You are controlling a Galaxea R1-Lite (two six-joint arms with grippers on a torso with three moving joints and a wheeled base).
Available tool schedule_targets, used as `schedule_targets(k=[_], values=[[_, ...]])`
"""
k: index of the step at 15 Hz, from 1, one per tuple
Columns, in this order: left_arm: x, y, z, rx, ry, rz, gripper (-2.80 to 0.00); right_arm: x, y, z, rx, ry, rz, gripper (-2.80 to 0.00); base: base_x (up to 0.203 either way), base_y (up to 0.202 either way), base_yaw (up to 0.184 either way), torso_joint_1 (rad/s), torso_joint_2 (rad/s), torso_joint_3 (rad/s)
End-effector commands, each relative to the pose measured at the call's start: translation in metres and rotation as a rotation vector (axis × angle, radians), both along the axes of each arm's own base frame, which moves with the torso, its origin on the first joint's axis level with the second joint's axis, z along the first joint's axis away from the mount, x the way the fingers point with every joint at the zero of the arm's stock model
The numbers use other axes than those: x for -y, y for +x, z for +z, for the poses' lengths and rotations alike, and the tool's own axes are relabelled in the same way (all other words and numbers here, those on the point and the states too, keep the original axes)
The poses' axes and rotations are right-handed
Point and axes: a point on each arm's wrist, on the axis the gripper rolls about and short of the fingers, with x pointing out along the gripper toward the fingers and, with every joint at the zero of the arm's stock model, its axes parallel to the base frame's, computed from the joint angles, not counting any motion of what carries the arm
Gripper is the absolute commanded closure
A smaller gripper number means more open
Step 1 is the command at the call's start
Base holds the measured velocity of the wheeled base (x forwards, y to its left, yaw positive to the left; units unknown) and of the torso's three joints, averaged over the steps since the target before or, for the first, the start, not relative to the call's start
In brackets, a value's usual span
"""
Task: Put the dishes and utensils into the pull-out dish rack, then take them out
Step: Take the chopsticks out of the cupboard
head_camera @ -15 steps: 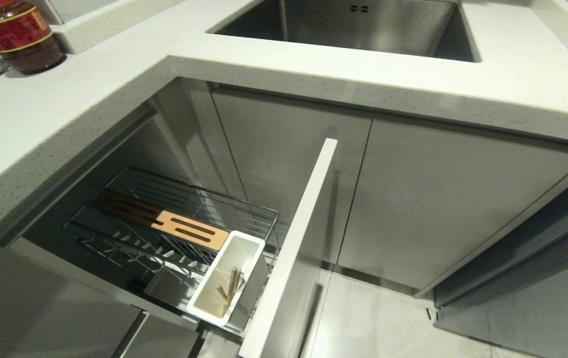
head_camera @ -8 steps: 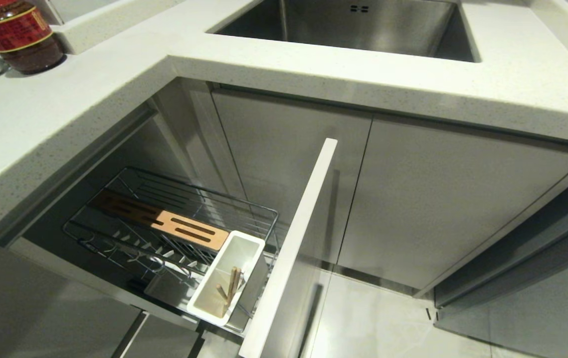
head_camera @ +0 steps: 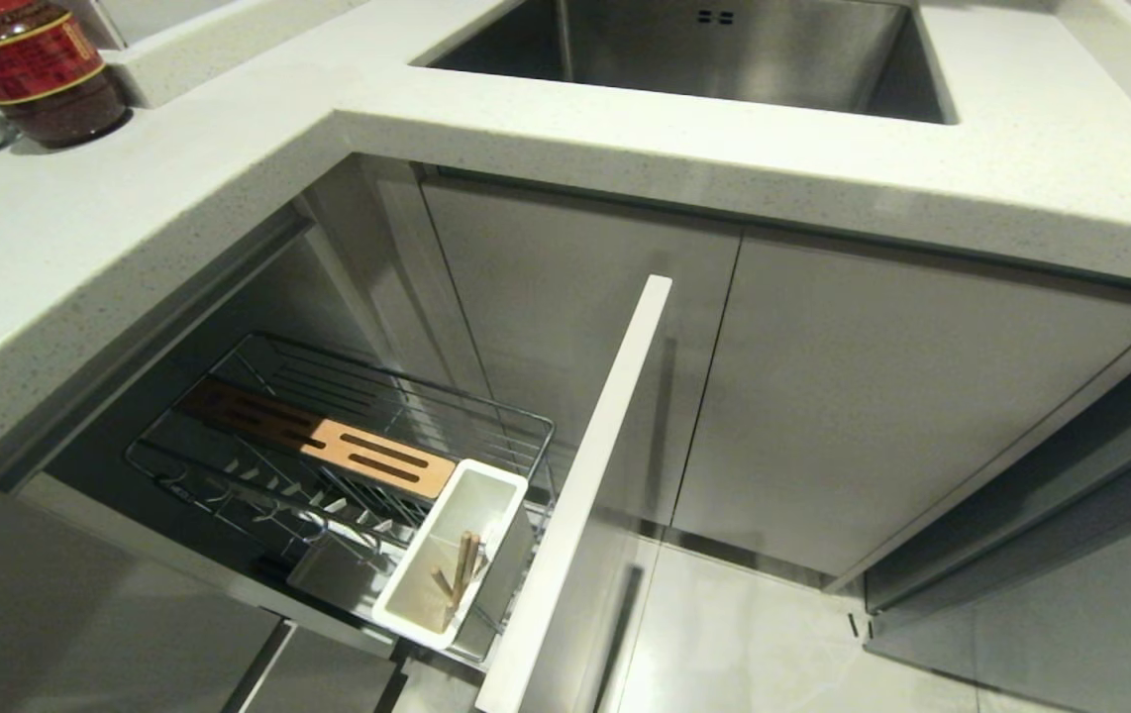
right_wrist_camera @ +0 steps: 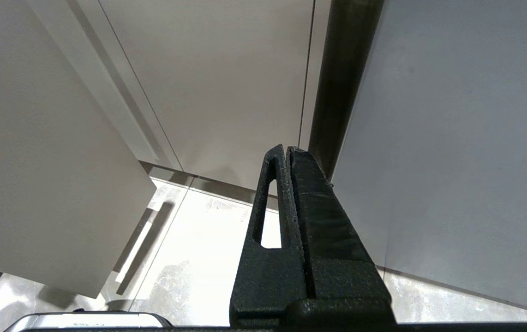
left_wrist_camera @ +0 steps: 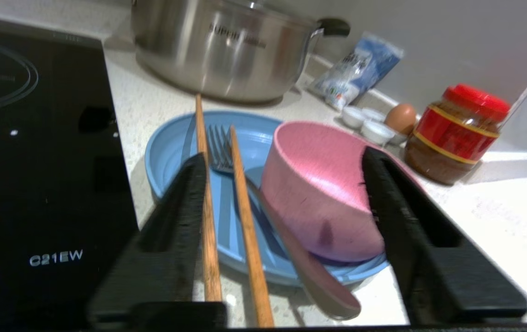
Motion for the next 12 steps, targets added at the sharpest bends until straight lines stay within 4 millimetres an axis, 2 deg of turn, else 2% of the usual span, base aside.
schedule_targets(k=[1,3,5,6,9,12], values=[[0.003,-0.005,0.006,0.030,0.021,0.002,-2.80,0.000,0.002,-0.007,-0.025,0.000,0.000,0.00,0.000,0.000,0.000,0.000,0.00,0.000],[0.008,-0.010,0.020,0.075,0.061,0.002,-2.80,0.000,0.002,-0.007,-0.025,0.000,0.000,0.00,0.000,0.000,0.000,0.000,0.00,0.000],[0.014,-0.019,0.043,0.137,0.121,-0.009,-2.80,0.000,0.002,-0.007,-0.025,0.000,0.000,0.00,0.000,0.000,0.000,0.000,0.00,0.000],[0.019,-0.024,0.056,0.170,0.155,-0.019,0.00,0.000,0.002,-0.007,-0.025,0.000,0.000,0.00,0.000,0.000,0.000,0.000,0.00,0.000],[0.032,-0.040,0.096,0.207,0.205,-0.053,0.00,0.000,0.002,-0.007,-0.025,0.000,0.000,0.00,0.000,0.000,0.000,0.000,0.00,0.000],[0.047,-0.057,0.125,0.197,0.258,-0.200,0.00,0.000,0.002,-0.007,-0.025,0.000,0.000,0.00,0.000,0.000,0.000,0.000,0.00,0.000]])
